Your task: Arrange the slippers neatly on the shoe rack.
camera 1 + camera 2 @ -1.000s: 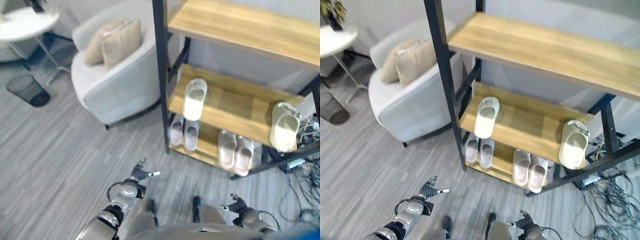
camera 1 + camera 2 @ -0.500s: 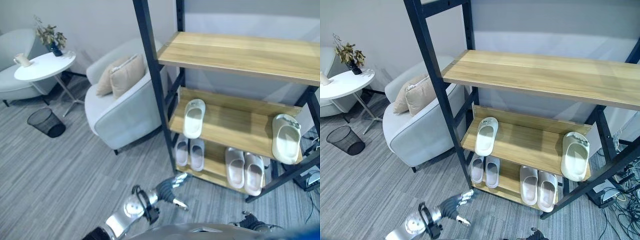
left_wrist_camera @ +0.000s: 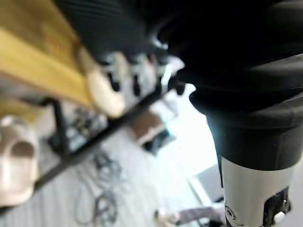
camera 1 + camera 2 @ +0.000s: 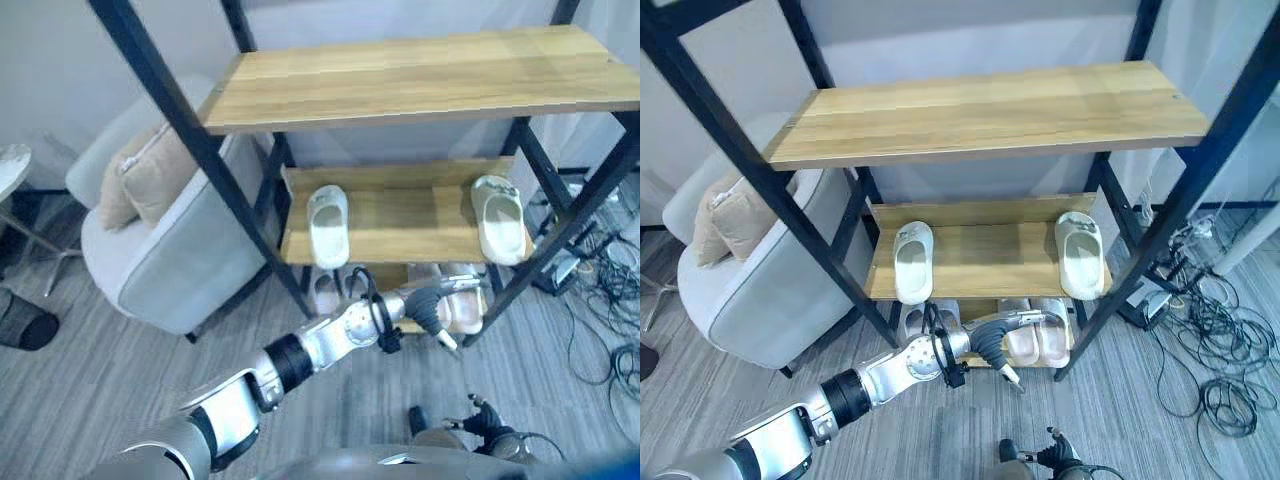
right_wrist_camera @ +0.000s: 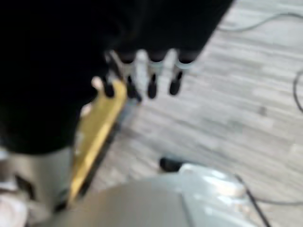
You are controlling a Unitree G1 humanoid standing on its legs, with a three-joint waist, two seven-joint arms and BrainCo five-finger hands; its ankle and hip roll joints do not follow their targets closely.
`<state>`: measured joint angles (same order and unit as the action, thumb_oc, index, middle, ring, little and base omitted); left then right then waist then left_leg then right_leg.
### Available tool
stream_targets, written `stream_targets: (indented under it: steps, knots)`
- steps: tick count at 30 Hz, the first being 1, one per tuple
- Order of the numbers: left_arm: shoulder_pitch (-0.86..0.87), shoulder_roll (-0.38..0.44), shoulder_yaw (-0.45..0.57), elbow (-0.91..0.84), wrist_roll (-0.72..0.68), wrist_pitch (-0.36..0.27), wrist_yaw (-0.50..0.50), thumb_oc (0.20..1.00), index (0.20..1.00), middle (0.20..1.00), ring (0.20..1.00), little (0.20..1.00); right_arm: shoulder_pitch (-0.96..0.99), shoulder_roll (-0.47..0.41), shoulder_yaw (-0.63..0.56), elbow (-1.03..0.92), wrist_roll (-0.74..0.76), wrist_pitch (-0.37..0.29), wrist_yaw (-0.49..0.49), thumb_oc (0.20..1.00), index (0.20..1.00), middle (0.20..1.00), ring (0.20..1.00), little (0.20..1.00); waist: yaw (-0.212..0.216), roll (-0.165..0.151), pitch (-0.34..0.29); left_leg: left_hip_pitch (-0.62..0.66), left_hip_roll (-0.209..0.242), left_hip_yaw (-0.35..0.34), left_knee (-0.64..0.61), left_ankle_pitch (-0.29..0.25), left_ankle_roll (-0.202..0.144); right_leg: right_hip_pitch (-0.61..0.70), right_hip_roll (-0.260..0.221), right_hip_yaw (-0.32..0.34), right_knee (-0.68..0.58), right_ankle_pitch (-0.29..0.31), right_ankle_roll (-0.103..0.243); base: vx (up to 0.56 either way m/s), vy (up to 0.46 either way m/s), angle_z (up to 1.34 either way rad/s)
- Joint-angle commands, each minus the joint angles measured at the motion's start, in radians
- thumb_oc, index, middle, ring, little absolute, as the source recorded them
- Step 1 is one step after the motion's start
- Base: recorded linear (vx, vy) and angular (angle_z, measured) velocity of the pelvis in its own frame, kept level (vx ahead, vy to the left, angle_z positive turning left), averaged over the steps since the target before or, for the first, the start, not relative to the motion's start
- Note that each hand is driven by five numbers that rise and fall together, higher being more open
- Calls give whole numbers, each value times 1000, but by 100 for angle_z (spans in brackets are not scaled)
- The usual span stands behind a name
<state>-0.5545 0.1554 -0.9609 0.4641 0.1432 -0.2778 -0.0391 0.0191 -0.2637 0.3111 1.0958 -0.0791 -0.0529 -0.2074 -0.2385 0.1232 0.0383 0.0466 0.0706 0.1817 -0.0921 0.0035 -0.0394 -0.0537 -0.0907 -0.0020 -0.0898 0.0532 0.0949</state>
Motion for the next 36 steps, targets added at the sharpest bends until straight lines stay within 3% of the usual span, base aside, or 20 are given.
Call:
stream_targets:
  steps: [1, 6, 11, 20, 32, 36]
  knots:
    - [-84, 38, 81, 93, 243, -25, 213, 1000, 1000, 1000, 1000, 1000, 7, 7, 8, -31, 32, -48, -45, 1000, 1000, 1000, 1000, 1000, -8, -76, 0, -20, -12, -34, 5, -50, -30, -26, -73, 16, 13, 9, 87, 12, -65, -29]
    - [-187, 55, 137, 188, 394, 32, 359, 1000, 1000, 1000, 1000, 1000, 46, -28, -19, -65, 56, -70, -62, 1000, 1000, 1000, 1000, 1000, -34, -54, 5, -37, -5, -15, 5, -43, -38, -60, -66, 40, 19, 11, 84, 18, -44, -30]
    - [-249, 102, 204, 180, 438, 78, 422, 1000, 1000, 1000, 1000, 1000, 72, -33, -40, -65, 75, -75, -62, 1000, 1000, 1000, 1000, 1000, -41, -42, 11, -57, 4, -12, 5, -32, -46, -81, -61, 42, 18, 11, 81, 10, -57, -5]
    - [-365, 135, 254, 306, 456, 156, 489, 1000, 1000, 1000, 1000, 1000, 81, -13, -25, -72, 79, -87, -79, 1000, 1000, 1000, 1000, 1000, -50, -22, 22, -112, 11, -7, 5, -13, -55, -142, -51, 56, 21, 23, 79, -12, -29, -4]
    - [-557, 296, 286, 509, 406, 222, 568, 1000, 1000, 1000, 1000, 1000, 77, -5, 3, -97, 91, -104, -107, 1000, 1000, 1000, 1000, 1000, -48, -6, 58, -189, 34, 2, 5, 18, -68, -232, -34, 66, 32, 35, 74, -22, -34, -8]
    - [-584, 358, 292, 495, 426, 244, 581, 1000, 1000, 1000, 1000, 1000, 81, -7, 3, -128, 98, -118, -114, 1000, 1000, 1000, 1000, 1000, -43, 0, 71, -200, 37, -8, 5, 22, -69, -240, -33, 61, 34, 34, 73, 0, 0, 0]
